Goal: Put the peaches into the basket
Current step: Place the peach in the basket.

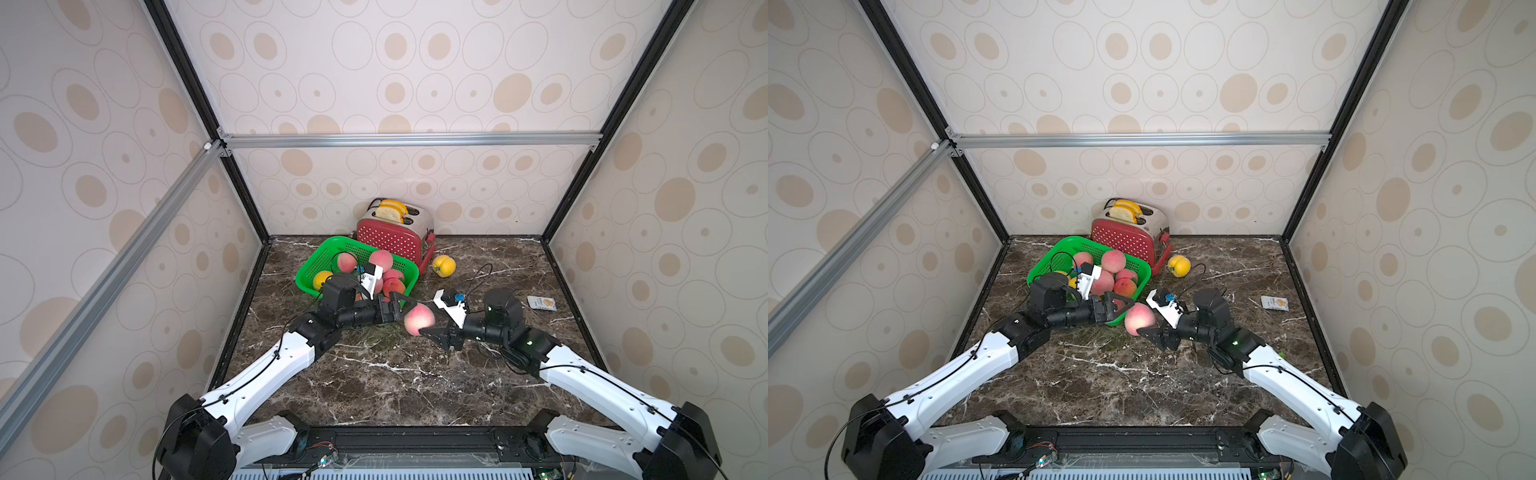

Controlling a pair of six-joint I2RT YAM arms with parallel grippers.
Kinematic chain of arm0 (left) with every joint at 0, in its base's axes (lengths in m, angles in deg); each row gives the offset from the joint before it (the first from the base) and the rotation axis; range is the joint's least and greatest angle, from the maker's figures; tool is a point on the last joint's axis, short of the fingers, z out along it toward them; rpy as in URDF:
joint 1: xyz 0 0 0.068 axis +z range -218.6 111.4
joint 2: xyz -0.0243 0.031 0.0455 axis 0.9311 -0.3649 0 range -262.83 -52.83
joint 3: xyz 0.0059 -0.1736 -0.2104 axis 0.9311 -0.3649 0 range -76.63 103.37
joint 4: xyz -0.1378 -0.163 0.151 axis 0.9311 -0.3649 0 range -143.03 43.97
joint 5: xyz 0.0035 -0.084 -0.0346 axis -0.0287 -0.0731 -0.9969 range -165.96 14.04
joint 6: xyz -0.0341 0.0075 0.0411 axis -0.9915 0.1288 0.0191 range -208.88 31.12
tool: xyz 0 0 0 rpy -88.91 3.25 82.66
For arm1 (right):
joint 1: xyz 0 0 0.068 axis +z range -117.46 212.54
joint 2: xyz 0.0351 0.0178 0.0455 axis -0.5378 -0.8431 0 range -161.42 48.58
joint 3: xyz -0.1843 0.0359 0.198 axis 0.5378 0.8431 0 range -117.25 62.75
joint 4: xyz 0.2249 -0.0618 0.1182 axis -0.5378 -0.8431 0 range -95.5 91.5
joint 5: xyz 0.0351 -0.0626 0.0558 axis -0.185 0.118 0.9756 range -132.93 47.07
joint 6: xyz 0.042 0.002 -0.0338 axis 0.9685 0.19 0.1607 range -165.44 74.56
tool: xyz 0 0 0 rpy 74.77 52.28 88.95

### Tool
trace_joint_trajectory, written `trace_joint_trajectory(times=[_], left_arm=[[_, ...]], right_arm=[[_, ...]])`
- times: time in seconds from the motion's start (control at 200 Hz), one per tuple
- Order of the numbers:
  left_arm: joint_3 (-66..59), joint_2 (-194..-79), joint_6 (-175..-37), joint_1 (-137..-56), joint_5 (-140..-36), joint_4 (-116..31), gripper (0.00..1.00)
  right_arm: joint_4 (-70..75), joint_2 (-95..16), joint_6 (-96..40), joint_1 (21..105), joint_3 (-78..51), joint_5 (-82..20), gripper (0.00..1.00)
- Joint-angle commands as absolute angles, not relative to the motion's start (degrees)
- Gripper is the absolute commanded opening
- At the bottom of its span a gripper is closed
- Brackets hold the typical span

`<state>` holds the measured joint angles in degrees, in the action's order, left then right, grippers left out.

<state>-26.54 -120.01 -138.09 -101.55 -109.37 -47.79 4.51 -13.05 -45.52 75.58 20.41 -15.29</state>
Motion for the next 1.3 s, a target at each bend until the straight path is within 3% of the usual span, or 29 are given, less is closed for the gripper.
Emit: trace_joint_trajectory(times=[0.0,0.931,1.292], left_arm=[[-27.04,-120.50,-139.45,-102.17,-110.42,-45.24,0.99],[-28.29,-122.00,-140.21,-104.11,-111.55,-41.74,0.99],[-29.13,-121.98,-142.15,-104.29,-112.79,-38.30,0.92]], right_arm=[[6.09,-13.64,-46.15,76.47,17.80,-15.78,0.72],[6.28,-16.55,-47.40,78.16,14.50,-17.99,0.72],[5.54,-18.51,-47.61,78.41,12.96,-20.31,0.72]])
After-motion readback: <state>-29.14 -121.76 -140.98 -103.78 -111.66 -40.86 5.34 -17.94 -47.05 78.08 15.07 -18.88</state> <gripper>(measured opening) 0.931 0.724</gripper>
